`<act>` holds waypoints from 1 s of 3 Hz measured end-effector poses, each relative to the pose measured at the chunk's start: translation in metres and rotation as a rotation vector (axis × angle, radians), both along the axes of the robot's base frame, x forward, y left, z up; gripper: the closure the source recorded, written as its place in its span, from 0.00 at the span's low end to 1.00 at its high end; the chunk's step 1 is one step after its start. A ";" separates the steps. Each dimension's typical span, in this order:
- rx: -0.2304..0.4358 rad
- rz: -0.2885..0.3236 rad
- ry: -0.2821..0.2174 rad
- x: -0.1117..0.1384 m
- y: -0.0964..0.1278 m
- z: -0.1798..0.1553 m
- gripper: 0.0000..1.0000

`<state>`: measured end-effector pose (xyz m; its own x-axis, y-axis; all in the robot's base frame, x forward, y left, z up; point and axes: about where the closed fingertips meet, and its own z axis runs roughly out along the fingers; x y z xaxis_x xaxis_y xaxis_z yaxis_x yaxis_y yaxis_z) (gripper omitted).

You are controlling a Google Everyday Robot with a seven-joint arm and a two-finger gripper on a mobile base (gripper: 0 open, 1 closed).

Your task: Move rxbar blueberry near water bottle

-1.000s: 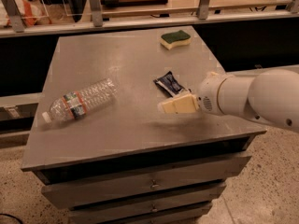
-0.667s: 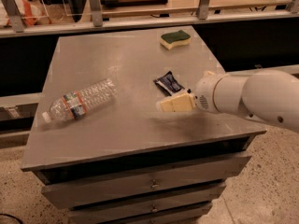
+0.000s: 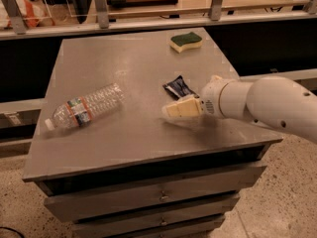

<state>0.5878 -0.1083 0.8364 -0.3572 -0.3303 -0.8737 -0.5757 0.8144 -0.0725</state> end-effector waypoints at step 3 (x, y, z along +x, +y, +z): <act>0.015 0.007 -0.026 0.011 0.007 -0.005 0.62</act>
Offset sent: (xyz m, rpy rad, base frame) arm 0.0142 0.0043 -0.0100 0.0232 -0.0245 0.0050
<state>0.5987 -0.1015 0.8317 -0.3323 -0.3194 -0.8875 -0.5796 0.8115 -0.0750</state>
